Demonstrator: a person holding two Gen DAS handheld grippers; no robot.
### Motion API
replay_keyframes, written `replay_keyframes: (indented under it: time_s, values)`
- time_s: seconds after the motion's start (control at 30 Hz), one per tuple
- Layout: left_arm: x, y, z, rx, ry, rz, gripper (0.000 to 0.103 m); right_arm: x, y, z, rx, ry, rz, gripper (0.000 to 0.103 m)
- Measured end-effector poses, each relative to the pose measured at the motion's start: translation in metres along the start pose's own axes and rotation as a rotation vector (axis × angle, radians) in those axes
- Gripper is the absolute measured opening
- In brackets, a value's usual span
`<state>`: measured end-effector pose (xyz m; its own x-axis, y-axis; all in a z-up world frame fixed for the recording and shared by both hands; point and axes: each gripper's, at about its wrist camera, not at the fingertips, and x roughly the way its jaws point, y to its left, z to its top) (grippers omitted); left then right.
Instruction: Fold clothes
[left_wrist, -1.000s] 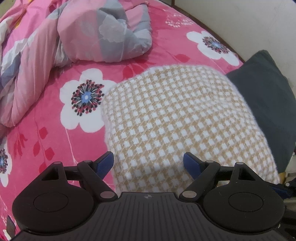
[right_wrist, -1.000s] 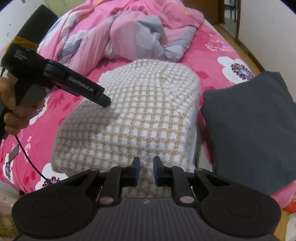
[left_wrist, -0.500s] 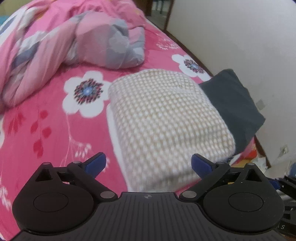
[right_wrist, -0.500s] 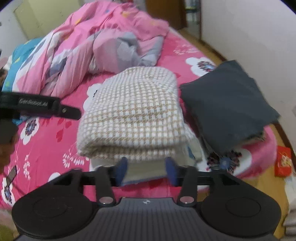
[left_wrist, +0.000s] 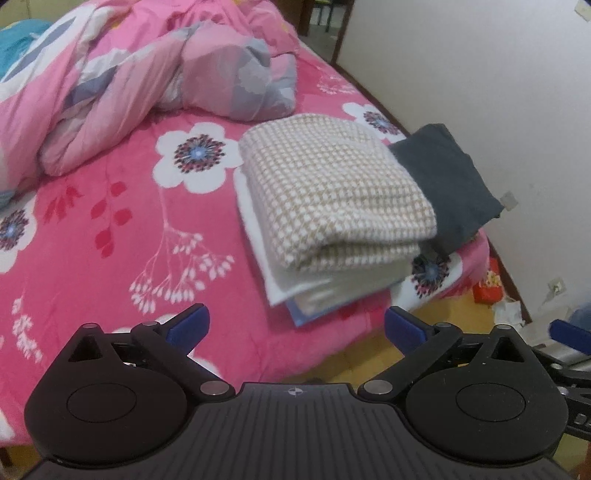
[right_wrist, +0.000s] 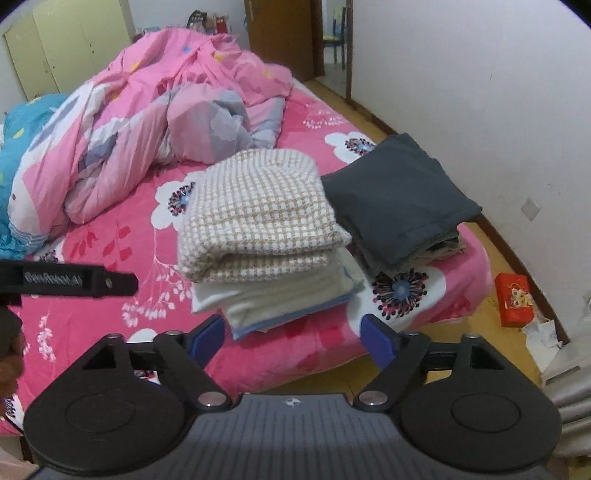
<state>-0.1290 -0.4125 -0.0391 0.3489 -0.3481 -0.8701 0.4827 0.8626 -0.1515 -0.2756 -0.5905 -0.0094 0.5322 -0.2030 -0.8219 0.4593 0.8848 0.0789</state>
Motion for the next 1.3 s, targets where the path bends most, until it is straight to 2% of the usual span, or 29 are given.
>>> replay_keyframes:
  time_s: [0.23,0.37,0.5,0.63,0.87,1.3]
  values:
    - [-0.016,-0.005,-0.012,-0.068,-0.005,0.014,0.103,-0.027,0.004,0.000,-0.002,-0.040,-0.029,0.096]
    - [-0.015,-0.019,-0.021,-0.121,-0.006,0.033,0.103,-0.036,-0.002,-0.001,-0.027,-0.059,-0.062,0.098]
    - [-0.011,-0.042,-0.030,-0.132,0.023,0.077,0.102,-0.038,-0.014,-0.001,-0.053,-0.045,-0.086,0.100]
    - [-0.012,-0.065,-0.041,-0.103,0.032,0.110,0.102,-0.039,-0.031,-0.004,-0.063,-0.021,-0.113,0.101]
    - [-0.011,-0.086,-0.057,-0.078,0.073,0.194,0.102,-0.038,-0.058,-0.019,0.038,0.060,-0.175,0.101]
    - [-0.012,-0.126,-0.069,0.029,0.068,0.190,0.102,-0.042,-0.093,-0.048,0.131,0.099,-0.223,0.101]
